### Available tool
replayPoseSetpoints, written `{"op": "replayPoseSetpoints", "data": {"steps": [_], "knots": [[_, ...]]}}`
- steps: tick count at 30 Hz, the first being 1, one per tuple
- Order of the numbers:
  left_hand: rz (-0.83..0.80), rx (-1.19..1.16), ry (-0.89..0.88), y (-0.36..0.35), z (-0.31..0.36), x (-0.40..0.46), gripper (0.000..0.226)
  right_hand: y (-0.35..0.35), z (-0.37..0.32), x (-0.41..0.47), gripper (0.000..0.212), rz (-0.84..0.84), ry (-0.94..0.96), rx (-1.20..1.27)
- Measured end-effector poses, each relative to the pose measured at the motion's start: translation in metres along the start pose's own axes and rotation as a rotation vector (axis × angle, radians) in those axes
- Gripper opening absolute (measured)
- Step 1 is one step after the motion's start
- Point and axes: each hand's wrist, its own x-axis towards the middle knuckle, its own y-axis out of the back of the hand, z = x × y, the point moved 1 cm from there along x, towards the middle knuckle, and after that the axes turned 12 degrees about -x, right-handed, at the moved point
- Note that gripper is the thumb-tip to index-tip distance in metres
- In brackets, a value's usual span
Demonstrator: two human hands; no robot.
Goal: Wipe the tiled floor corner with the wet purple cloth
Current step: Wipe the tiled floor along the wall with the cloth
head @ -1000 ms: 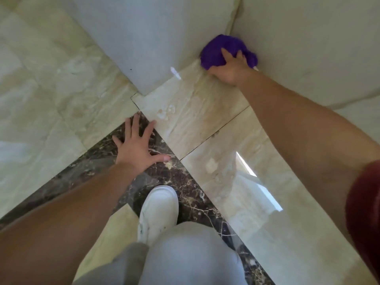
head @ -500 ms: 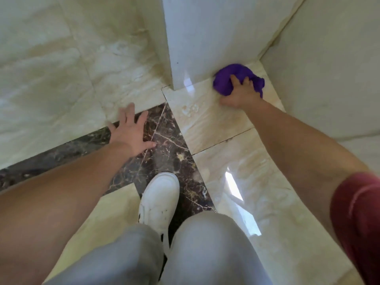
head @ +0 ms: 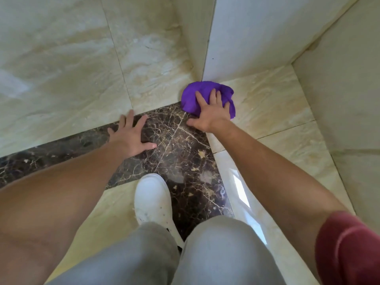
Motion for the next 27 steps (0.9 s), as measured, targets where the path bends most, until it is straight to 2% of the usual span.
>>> {"op": "replayPoseSetpoints", "data": {"steps": [5,9,11,14,19,22,27], "knots": [[0.014,0.003,-0.023,-0.014,-0.013,0.007,0.113,-0.001,-0.023,0.004,0.099,0.036,0.107,0.003],[0.174,0.06,-0.135,-0.003,-0.028,0.013,0.092,0.012,-0.052,0.017,0.105,0.017,0.066,-0.039],[0.233,0.104,-0.18,0.008,-0.036,0.025,0.092,0.019,-0.061,0.022,0.107,-0.006,0.016,-0.084],[0.32,0.053,-0.092,0.03,-0.051,0.044,0.092,0.026,-0.085,0.034,0.109,-0.021,0.012,-0.08],[0.252,0.011,-0.05,0.063,-0.058,0.079,0.097,0.053,-0.106,0.078,0.11,-0.039,-0.035,0.186],[0.248,-0.007,-0.033,0.074,-0.062,0.098,0.1,0.068,-0.104,0.103,0.107,-0.04,-0.034,0.189],[0.356,-0.018,-0.077,0.105,-0.078,0.142,0.092,0.089,-0.104,0.151,0.103,-0.012,-0.011,0.174]]}}
